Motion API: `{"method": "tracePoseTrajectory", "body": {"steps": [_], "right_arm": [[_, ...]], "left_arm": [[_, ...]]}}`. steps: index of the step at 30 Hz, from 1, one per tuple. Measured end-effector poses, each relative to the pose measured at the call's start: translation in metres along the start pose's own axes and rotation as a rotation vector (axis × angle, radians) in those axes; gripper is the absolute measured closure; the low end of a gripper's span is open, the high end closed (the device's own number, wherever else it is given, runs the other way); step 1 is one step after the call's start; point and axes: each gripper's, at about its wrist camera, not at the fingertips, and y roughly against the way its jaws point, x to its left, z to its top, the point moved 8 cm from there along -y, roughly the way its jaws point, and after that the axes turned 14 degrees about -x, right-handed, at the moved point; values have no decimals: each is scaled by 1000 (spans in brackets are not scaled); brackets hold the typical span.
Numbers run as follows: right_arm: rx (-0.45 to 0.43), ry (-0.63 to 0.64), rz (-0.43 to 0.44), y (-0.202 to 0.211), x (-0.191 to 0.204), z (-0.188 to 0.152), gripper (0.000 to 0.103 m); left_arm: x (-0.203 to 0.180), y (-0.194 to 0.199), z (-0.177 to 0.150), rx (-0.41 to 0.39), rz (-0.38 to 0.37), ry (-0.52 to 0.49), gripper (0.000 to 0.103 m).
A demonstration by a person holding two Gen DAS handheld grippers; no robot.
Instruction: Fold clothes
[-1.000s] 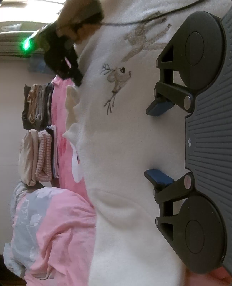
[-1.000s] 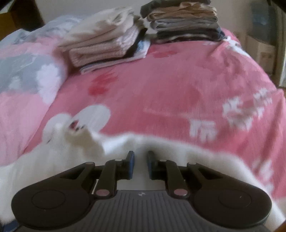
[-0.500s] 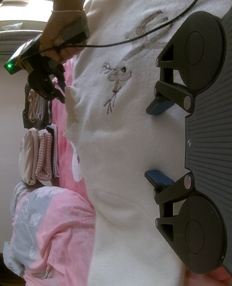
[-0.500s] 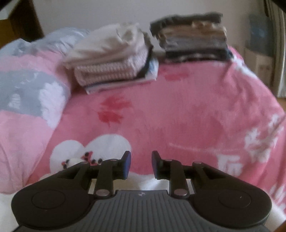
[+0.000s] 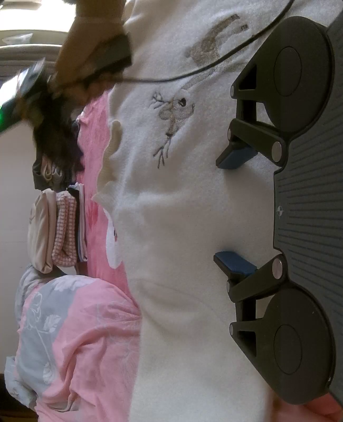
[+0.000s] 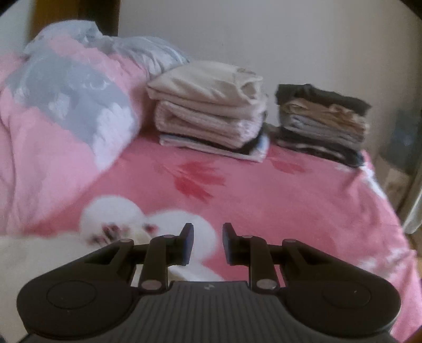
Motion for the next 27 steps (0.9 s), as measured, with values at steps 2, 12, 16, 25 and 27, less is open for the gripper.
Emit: {"method": "tracePoseTrajectory", "body": {"steps": [2,12,16,25,27], "right_arm": [[44,-49,-6,-18,6,0,79],[210,-350,176,-22,20,-32,77],[168,-183,176,-9,37,-40,77],[-18,92,75,23,52,-23,77],[94,79,67,14,46,-42,77]], "left_arm": [[-1,1,0,0,2,-1,33],[-1,2,0,0,-2,7,33],[-1,1,-1,-3,-2,5,32],[-1,0,0,2,-1,11,31],[-1,0,0,7,5,9,31]]}}
